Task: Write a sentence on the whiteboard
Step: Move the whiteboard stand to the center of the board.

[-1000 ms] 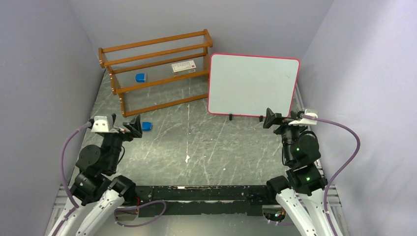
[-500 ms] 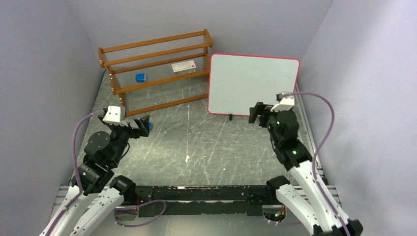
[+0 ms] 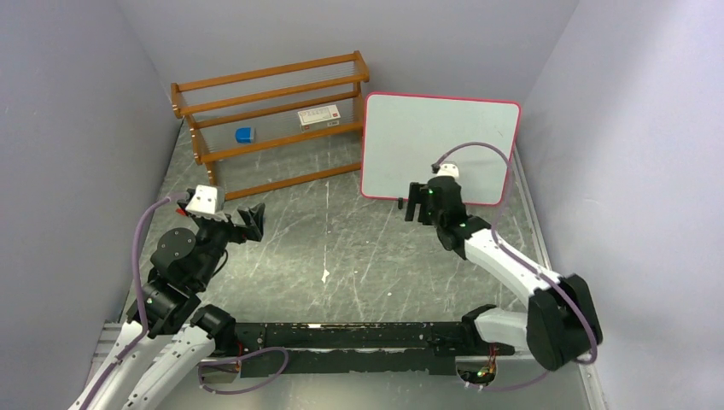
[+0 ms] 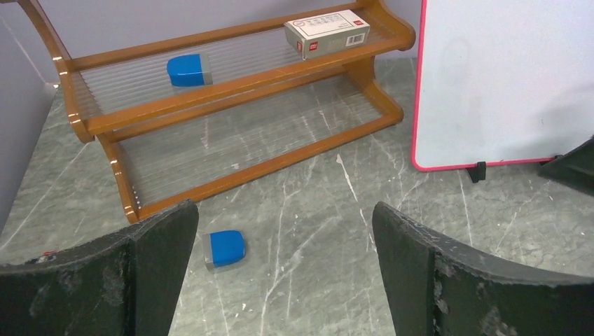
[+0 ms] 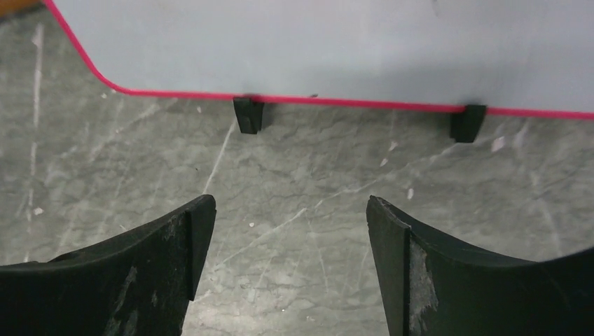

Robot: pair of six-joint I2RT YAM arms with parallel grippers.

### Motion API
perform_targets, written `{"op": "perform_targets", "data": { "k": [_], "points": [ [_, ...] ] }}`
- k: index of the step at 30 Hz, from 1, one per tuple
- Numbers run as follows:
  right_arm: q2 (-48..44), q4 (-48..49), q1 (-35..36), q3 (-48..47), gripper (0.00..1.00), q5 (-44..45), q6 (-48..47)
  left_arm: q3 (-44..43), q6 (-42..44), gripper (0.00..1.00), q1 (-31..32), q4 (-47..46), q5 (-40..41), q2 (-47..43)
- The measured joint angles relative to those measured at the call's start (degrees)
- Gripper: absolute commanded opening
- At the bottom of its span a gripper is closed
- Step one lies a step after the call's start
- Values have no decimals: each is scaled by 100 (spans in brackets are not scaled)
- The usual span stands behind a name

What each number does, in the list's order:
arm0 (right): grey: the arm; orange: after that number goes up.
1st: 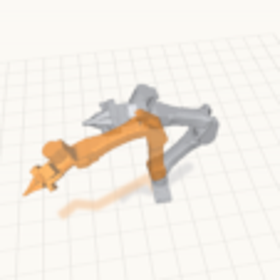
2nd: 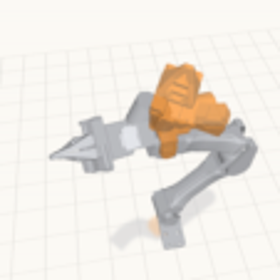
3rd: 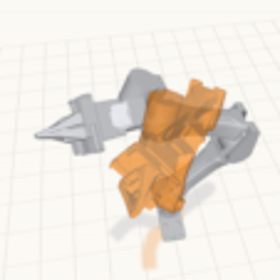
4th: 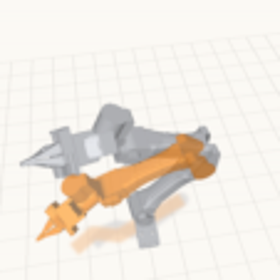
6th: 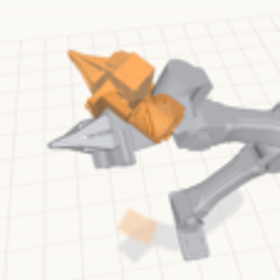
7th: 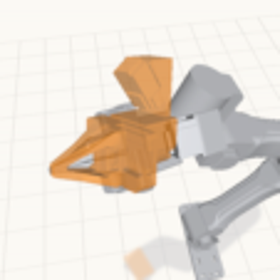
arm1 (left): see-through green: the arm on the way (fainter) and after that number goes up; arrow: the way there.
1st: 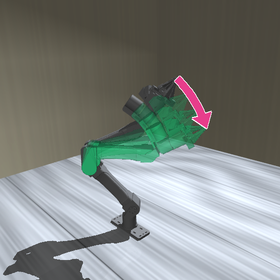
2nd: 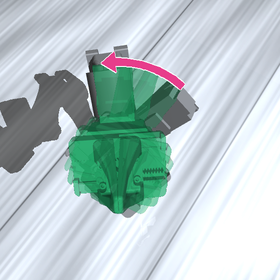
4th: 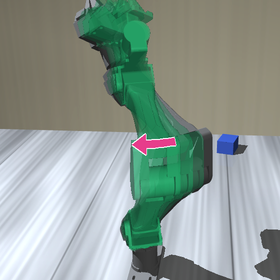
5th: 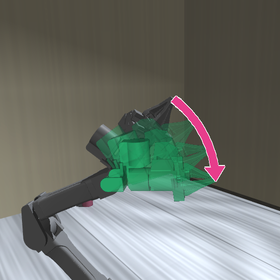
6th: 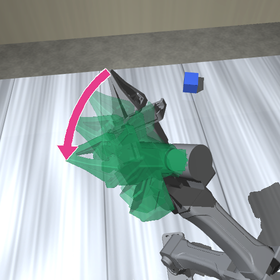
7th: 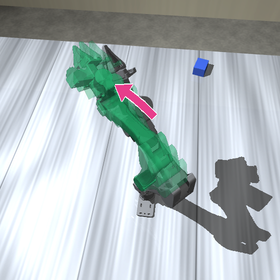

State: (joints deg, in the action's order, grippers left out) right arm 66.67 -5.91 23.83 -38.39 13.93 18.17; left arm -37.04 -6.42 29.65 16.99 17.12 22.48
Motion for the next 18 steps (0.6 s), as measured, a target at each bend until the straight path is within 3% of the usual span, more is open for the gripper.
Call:
{"op": "perform_targets", "data": {
  "k": [18],
  "points": [
    [2494, 157, 612, -1200, 49, 741, 573, 37, 66, 98, 0, -4, 20, -90]
  ]
}}
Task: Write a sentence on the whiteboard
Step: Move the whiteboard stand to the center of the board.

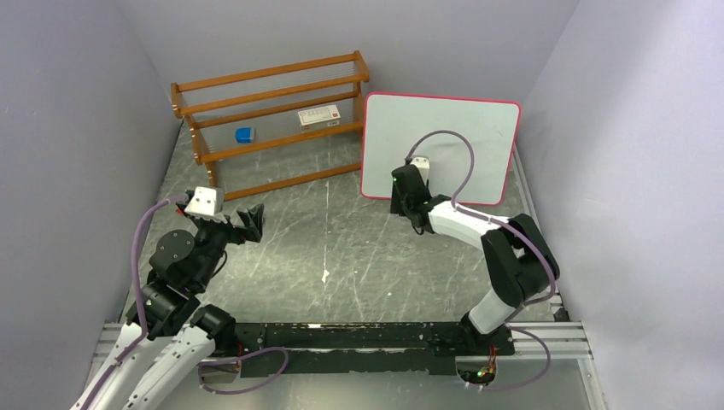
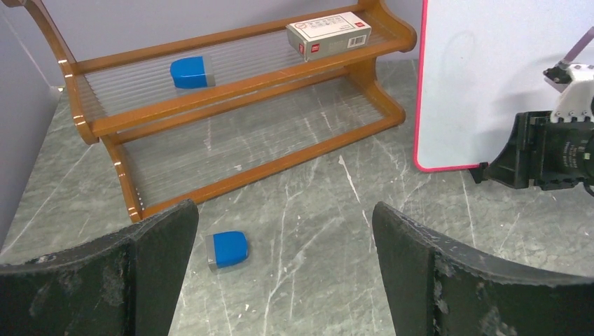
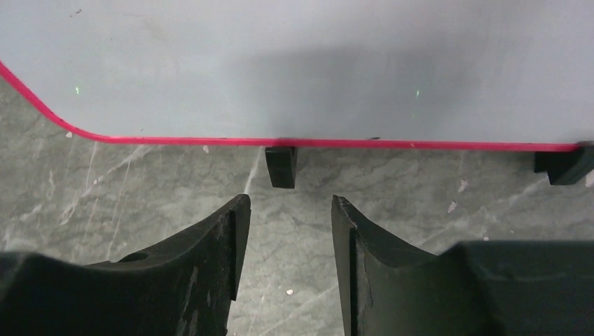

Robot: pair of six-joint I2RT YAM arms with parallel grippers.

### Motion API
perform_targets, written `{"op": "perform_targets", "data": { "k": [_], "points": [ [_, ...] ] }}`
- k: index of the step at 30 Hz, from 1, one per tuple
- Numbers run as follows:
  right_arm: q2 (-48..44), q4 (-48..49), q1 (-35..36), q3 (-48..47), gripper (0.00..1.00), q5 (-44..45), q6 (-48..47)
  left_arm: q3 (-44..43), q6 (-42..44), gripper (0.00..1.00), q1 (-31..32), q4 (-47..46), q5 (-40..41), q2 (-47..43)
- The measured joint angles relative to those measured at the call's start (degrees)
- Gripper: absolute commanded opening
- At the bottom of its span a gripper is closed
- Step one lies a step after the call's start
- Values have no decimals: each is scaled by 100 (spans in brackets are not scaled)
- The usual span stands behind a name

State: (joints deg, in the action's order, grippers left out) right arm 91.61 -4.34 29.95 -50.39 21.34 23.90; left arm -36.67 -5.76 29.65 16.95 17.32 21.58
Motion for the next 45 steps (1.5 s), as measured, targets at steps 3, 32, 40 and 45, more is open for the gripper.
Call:
{"op": "perform_targets", "data": {
  "k": [3, 32, 40, 45],
  "points": [
    [238, 44, 37, -127, 45, 55, 59, 0, 2, 98, 0, 0, -2, -13],
    [225, 173, 1419, 402, 0, 898, 278, 42, 44, 98, 2, -37, 20, -125],
    [-125, -7, 2715, 752, 0, 1172, 702, 42, 37, 98, 0, -33, 203, -155],
    [-101, -42, 3300, 761, 0, 1373, 970, 42, -7, 98, 0, -11, 404, -166]
  ]
}}
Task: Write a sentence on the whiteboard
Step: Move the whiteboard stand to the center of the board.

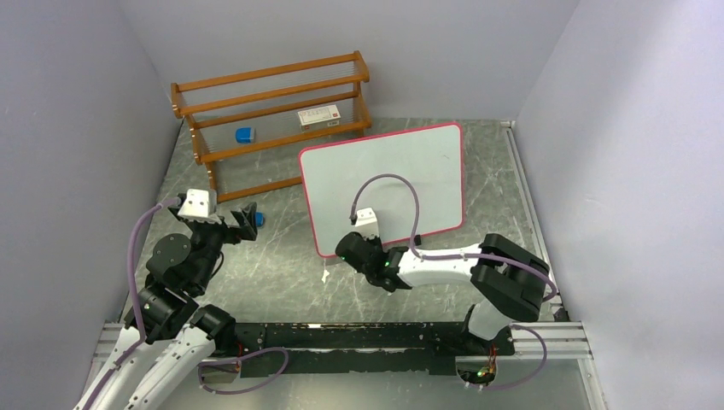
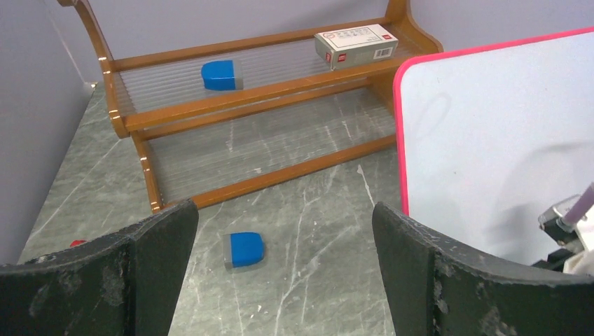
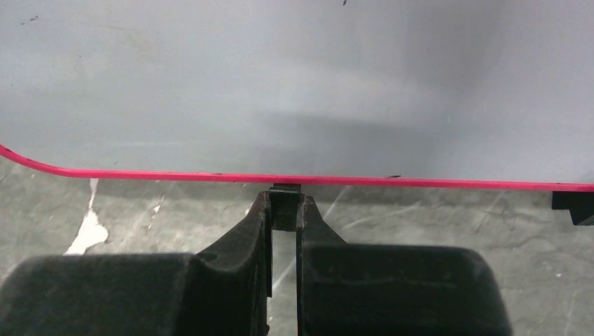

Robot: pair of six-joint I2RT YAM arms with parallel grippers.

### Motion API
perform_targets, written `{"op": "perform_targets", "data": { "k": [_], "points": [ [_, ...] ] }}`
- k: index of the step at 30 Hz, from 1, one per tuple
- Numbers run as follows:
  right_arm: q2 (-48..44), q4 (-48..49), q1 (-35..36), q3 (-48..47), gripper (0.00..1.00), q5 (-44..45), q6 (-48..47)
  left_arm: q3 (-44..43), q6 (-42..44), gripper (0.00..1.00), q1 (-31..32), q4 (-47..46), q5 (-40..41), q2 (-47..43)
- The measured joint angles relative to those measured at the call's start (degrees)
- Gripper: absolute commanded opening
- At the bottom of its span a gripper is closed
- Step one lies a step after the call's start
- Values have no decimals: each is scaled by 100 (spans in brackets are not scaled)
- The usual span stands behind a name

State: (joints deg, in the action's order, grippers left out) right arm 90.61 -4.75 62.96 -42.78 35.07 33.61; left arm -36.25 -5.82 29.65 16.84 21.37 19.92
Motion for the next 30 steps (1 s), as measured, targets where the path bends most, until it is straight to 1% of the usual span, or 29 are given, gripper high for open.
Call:
{"op": "perform_targets", "data": {
  "k": [3, 9, 12, 15, 17, 21, 26, 30],
  "points": [
    [24, -24, 221, 17, 0, 109, 155, 0, -24, 98, 2, 17, 90, -7],
    [-74, 24, 317, 157, 0, 225, 302, 0, -72, 98, 0, 33, 275, -4],
    [-136, 17, 321, 168, 11, 243, 302, 0, -101, 98, 0, 50, 354, -4],
    [-155, 24, 323, 195, 29, 240, 306, 0, -109, 98, 0, 59, 417, 17],
    [-179, 20, 328, 223, 39, 245, 345, 0, -129, 98, -2, 61, 459, 46],
    [-424, 13, 330, 306, 53, 249, 376, 0, -212, 98, -50, 61, 632, 168],
    [-1145, -70, 339, 348, 72, 289, 321, -17, -330, 98, -160, 103, 800, 472],
    [-1947, -315, 339, 387, 92, 400, 247, -127, -407, 98, -223, 188, 839, 876]
  ]
}}
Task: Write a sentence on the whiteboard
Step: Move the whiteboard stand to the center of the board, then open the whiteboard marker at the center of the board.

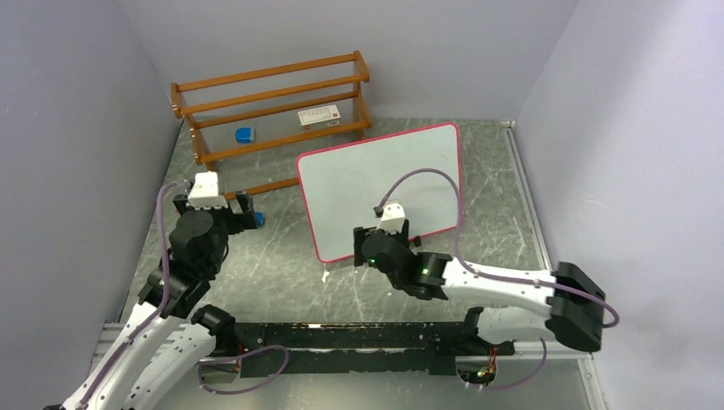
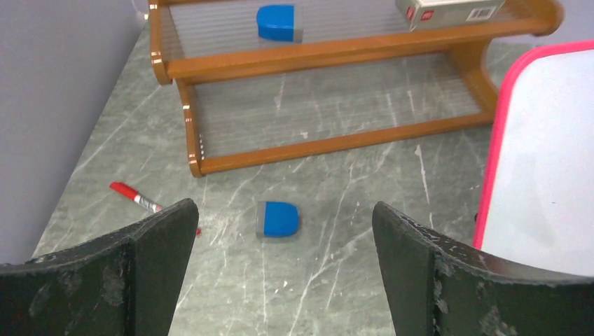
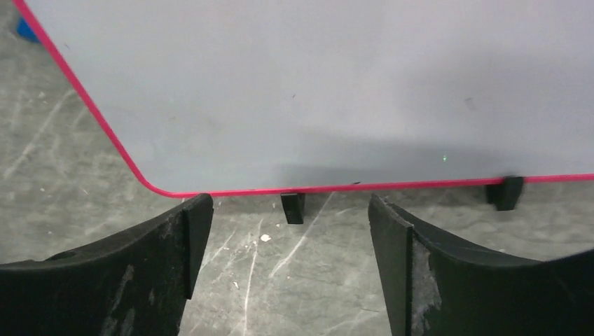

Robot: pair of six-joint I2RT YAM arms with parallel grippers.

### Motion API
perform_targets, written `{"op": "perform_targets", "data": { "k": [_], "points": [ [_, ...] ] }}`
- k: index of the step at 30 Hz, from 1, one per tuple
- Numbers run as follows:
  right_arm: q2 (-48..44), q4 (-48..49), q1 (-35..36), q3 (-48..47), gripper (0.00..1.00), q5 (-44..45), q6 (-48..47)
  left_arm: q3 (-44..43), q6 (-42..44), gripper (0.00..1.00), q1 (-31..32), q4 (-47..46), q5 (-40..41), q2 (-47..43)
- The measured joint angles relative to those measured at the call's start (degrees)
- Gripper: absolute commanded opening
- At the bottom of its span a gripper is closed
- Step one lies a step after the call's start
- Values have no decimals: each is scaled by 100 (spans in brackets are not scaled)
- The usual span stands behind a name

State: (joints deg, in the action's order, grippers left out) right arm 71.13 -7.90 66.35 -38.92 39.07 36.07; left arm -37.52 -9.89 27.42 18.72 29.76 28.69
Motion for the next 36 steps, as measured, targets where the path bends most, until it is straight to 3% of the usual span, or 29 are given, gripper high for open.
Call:
{"op": "perform_targets", "data": {
  "k": [2, 10, 18, 26, 36],
  "points": [
    [-426, -155, 0, 15, 100, 101, -52, -87, -61, 98, -22, 59, 37, 262],
    [-1978, -957, -61, -20, 100, 702, -334, -490, -494, 98, -452, 435, 232, 1488],
    [-2841, -1740, -103, -363, 100, 1482, -645, -1307, -1408, 98, -1827, 1110, 105, 3023],
    [-3512, -2118, -103, -417, 100, 1869, -850, -1554, -2155, 98, -3917, 1340, -761, 4144],
    [-3873, -2479, -103, -428, 100, 1884, -767, -2098, -2754, 83, -4485, 1373, -918, 5751]
  ]
}}
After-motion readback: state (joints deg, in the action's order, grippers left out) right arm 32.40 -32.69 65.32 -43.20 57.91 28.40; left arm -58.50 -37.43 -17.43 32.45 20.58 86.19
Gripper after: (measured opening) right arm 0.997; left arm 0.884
